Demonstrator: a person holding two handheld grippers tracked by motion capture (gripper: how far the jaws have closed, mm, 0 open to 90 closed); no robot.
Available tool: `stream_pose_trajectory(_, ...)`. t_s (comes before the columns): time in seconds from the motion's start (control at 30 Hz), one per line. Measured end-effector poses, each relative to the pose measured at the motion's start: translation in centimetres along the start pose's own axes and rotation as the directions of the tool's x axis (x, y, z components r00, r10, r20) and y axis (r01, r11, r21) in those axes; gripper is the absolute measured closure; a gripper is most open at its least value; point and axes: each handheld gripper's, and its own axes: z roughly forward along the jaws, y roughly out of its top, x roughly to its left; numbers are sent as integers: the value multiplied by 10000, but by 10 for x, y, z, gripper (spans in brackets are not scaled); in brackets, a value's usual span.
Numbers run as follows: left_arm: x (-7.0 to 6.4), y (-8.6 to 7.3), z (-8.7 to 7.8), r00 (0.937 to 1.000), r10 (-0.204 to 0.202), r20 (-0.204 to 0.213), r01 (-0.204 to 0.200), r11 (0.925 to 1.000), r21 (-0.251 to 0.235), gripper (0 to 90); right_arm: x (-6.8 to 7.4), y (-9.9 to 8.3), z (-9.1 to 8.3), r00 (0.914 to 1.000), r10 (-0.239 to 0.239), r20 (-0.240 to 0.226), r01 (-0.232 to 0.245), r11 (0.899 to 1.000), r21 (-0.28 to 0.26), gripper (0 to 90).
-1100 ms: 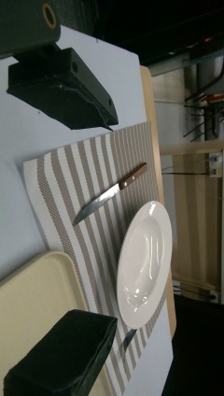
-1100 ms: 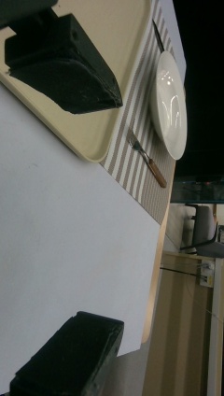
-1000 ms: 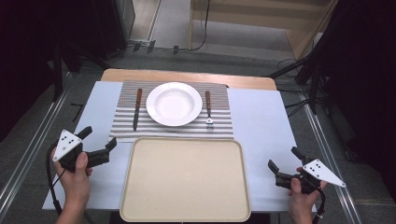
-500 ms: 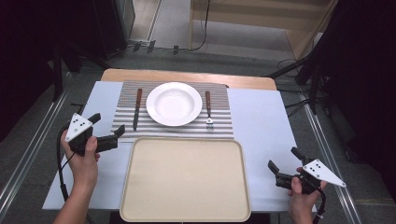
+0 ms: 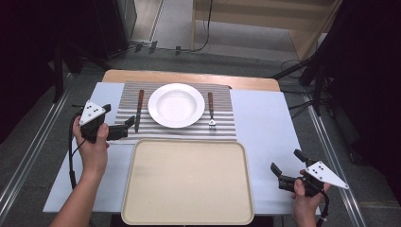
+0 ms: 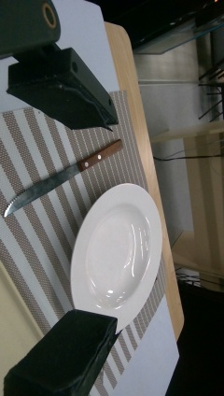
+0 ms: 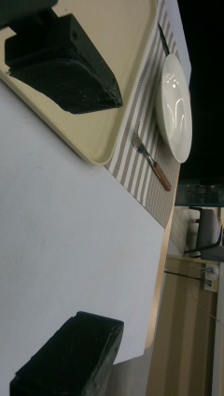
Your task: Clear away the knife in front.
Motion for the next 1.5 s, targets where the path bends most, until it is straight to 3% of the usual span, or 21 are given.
stream_pose_trajectory(0.5,9,14,32,9997,-132,202,120,9984,557,44,0,-2,2,10000,40,-46,-40,9999,110,0)
stream_pose_trajectory(1.1,18,28,63,9998,-168,128,154,9941,1073,45,-1,-3,4,10000,-1,-86,2,9998,196,0)
stream_pose_trajectory(1.5,24,29,87,9992,-392,-22,390,9854,1656,45,0,-4,4,9999,42,-129,-39,9997,240,0)
